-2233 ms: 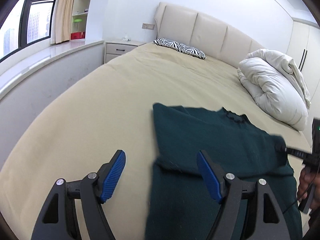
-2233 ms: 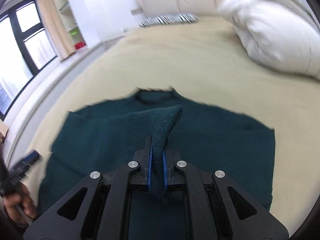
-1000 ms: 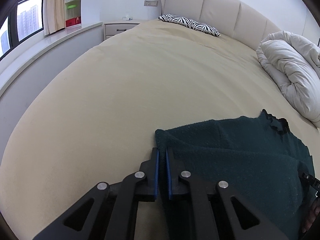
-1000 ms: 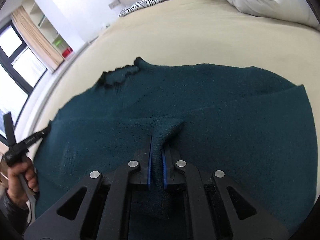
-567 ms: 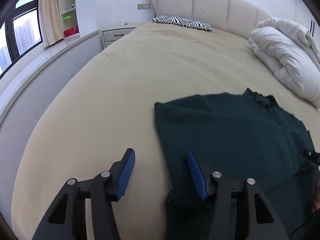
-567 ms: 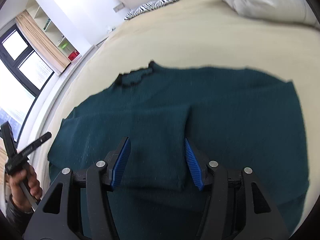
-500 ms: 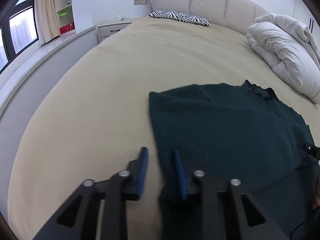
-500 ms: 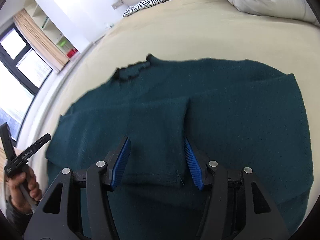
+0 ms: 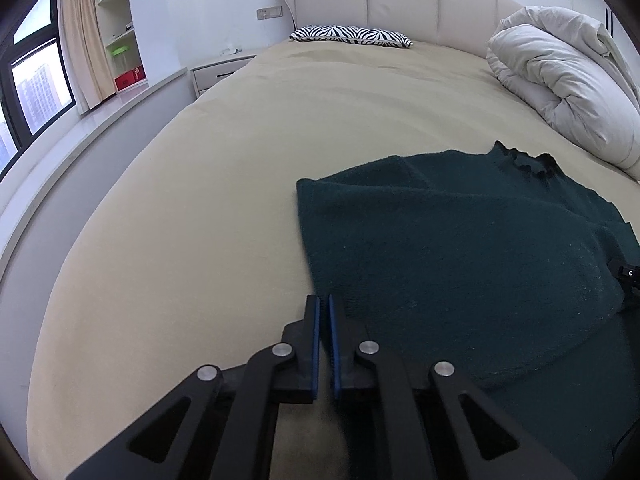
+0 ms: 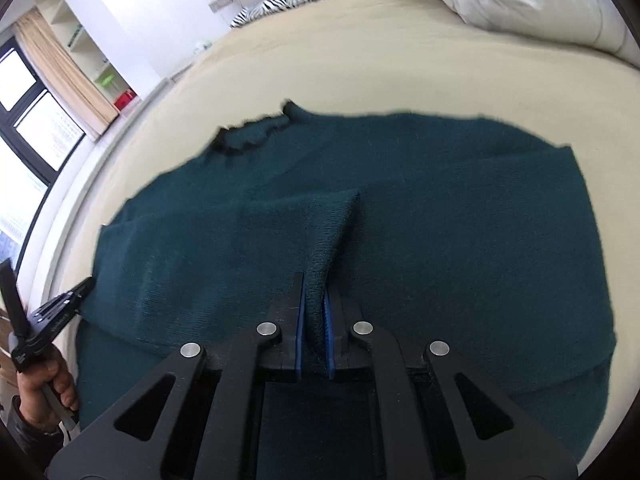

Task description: Fold small clothes

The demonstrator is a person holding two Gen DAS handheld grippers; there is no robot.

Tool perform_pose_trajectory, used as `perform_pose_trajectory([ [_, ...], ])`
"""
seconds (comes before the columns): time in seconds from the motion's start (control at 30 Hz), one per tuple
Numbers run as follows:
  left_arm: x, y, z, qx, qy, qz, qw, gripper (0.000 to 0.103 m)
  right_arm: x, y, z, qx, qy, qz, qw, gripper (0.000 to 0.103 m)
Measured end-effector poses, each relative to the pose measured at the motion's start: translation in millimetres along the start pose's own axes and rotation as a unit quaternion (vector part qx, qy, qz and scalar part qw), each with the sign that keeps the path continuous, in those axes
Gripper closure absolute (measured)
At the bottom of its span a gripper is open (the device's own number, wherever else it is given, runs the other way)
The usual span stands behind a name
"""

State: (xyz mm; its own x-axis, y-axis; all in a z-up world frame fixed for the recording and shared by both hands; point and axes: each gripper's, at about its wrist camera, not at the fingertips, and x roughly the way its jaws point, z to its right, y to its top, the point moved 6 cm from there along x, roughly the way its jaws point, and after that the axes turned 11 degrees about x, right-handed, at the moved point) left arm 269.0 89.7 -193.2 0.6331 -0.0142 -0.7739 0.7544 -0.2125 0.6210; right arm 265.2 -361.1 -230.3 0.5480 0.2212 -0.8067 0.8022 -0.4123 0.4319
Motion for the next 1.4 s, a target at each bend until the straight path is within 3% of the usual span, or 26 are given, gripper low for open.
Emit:
perform_pose_trajectory([
  [0.17,2.7,1.8,4.3,0.011,0.013,-0.001,0.9999,0.094,5.3,2.2,8.0,0.013,0.034,0.003,0.999,0.098],
  [0.27,-2.5,2.7,2.7,0.009,0.016,0.005,0.9998,0.087,4.2,0.3,10.3,0.010,0.050,0.008,0.999,0.098],
  [0.33,-12.7,0.1,-5.6,-0.006,0.020,0.010,0.9997,0.076,0.1,-0.1,13.3,0.025,0.061,0.010,0.998,0.097],
  [0.4,-22.8,-5.7,-15.2,-0.012,0.043,0.008,0.9990,0.076,-11.5,-3.3,15.9,0.043,0.037,0.015,0.998,0.093],
  [0.47,-33.5,-13.2,-22.4,-0.026,0.040,0.014,0.9988,0.076,-30.7,-6.4,13.6,0.033,-0.012,0.044,0.998,0.086],
  [0.57,-53.1,-26.2,-31.1,-0.052,0.032,0.026,0.9978,0.076,-52.1,-9.4,2.9,0.014,-0.005,0.081,0.997,0.086],
  [0.63,-62.7,-36.3,-29.9,-0.056,0.023,0.023,0.9979,0.076,-50.9,-13.1,-1.3,0.000,-0.006,0.081,0.997,0.077],
  [0.7,-72.3,-47.0,-26.6,-0.057,0.015,0.019,0.9981,0.076,-22.2,-23.3,9.3,-0.006,-0.032,0.033,0.999,0.032],
  [0.73,-79.2,-53.2,-25.8,-0.058,0.010,0.019,0.9981,0.076,-20.1,-26.3,12.2,-0.014,-0.031,0.034,0.999,0.032],
  [0.77,-86.3,-59.4,-25.7,-0.062,0.003,0.021,0.9979,0.074,-29.6,-28.1,11.1,-0.022,-0.031,0.054,0.998,0.034],
  [0.83,-101.2,-76.3,-24.8,-0.072,-0.014,0.021,0.9971,0.057,-49.2,-30.8,14.4,0.005,-0.048,0.061,0.997,0.034],
  [1.03,-144.8,-128.4,-8.5,-0.095,-0.084,0.017,0.9918,0.043,-136.6,-63.1,22.3,0.027,-0.001,0.123,0.992,0.033],
  [1.23,-173.9,-187.1,6.4,-0.138,-0.172,-0.026,0.9750,0.043,-211.0,-141.0,54.9,0.042,0.054,0.102,0.992,0.032],
  [1.4,-195.6,-228.6,19.3,-0.154,-0.232,-0.060,0.9586,0.043,-249.0,-195.9,108.8,0.114,0.077,0.075,0.988,0.032],
])
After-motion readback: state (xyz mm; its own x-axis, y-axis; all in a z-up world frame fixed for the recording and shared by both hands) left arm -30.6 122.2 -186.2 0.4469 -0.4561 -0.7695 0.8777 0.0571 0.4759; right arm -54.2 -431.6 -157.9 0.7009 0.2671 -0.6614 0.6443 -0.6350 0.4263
